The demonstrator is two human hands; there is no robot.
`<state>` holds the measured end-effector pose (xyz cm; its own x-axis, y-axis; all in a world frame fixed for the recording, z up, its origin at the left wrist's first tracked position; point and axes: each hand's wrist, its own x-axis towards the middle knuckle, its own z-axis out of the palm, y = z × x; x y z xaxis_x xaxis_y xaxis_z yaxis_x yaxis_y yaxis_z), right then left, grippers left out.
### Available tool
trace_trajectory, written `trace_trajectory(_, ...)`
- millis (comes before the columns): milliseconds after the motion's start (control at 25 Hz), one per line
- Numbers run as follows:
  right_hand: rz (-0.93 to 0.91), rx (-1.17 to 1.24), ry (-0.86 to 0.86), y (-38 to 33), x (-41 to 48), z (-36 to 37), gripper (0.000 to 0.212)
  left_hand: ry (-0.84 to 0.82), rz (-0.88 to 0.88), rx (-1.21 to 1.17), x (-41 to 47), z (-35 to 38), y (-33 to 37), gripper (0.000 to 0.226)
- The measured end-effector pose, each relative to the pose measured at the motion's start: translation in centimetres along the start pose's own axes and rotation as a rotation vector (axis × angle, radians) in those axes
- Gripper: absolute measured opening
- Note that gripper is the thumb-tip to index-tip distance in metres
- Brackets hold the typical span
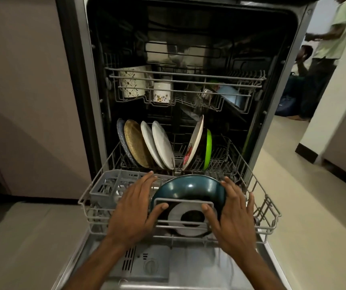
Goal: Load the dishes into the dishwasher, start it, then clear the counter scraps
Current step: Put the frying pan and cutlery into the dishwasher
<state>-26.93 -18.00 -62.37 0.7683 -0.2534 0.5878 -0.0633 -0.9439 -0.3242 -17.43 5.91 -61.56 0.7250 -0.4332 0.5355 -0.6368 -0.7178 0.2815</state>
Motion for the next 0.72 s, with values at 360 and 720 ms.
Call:
trace_trajectory(360,0.056,-0.018,0.02,0.8,3.2,2.2,0.089,-0.089,-0.002,0.323,-2.9,3.4,-1.2,0.089)
trace_trajectory(720,-0.294,-0.321,-0.069,-1.3,0.4,5.2,0.071,-0.196,-0.081,0.47,1.2,4.3,-2.3,0.092)
